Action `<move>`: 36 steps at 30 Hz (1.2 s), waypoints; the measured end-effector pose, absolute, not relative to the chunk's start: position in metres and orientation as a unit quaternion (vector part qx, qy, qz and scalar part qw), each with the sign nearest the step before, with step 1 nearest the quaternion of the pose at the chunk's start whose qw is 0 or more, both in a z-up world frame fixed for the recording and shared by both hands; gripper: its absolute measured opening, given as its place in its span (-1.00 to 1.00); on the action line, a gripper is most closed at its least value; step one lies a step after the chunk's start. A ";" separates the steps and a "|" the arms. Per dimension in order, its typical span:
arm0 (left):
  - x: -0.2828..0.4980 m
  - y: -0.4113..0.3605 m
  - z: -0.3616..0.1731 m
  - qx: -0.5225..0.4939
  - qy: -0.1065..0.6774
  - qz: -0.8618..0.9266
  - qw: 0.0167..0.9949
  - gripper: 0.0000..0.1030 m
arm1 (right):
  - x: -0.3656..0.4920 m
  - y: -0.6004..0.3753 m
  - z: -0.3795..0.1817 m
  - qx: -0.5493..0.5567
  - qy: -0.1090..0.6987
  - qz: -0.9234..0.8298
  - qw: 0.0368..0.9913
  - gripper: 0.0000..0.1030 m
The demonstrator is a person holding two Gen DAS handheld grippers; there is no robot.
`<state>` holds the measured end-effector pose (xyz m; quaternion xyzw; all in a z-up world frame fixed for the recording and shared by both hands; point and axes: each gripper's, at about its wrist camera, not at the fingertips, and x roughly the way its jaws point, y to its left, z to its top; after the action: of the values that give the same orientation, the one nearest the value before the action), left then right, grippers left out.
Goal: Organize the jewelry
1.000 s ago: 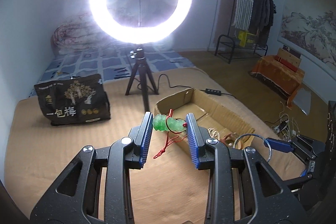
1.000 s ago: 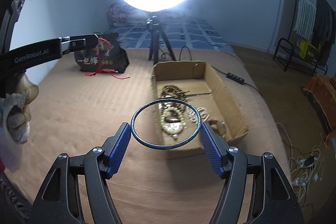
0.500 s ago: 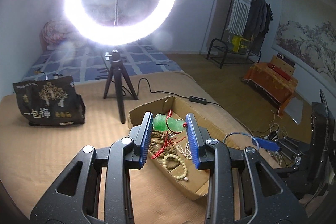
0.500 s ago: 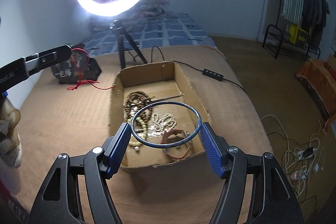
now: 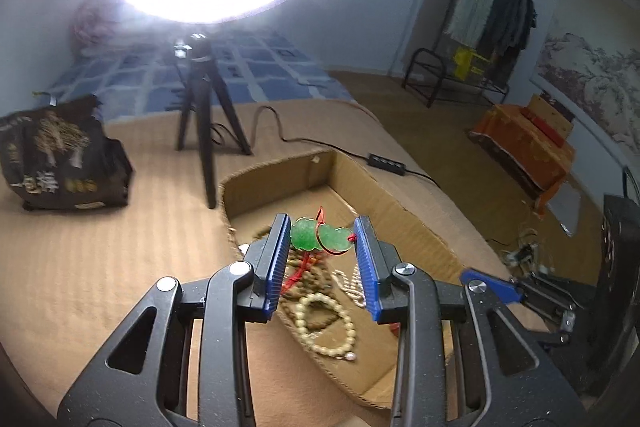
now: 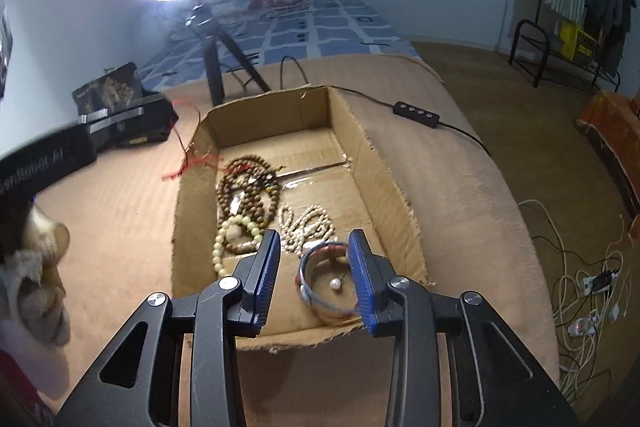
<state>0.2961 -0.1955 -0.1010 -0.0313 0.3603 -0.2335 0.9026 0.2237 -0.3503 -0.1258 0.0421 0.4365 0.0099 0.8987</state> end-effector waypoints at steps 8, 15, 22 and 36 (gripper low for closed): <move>0.298 -0.200 -0.104 -0.028 0.371 -0.215 0.903 0.11 | 0.225 -0.358 -0.123 0.056 0.436 -0.002 0.898 -0.33; 0.292 -0.192 -0.094 -0.031 0.364 -0.207 0.908 0.11 | 0.221 -0.357 -0.115 0.052 0.432 -0.006 0.900 -0.33; 0.278 -0.181 -0.077 -0.028 0.351 -0.201 0.914 0.11 | 0.211 -0.348 -0.098 0.032 0.420 -0.010 0.907 -0.33; 0.232 -0.164 -0.028 -0.007 0.309 -0.194 0.931 0.11 | 0.181 -0.336 -0.058 0.006 0.386 -0.023 0.922 -0.33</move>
<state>0.2319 -0.1636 -0.0284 -0.0070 0.3090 -0.1940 0.9311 0.1807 -0.3362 -0.0579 0.0056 0.3865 -0.0231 0.9220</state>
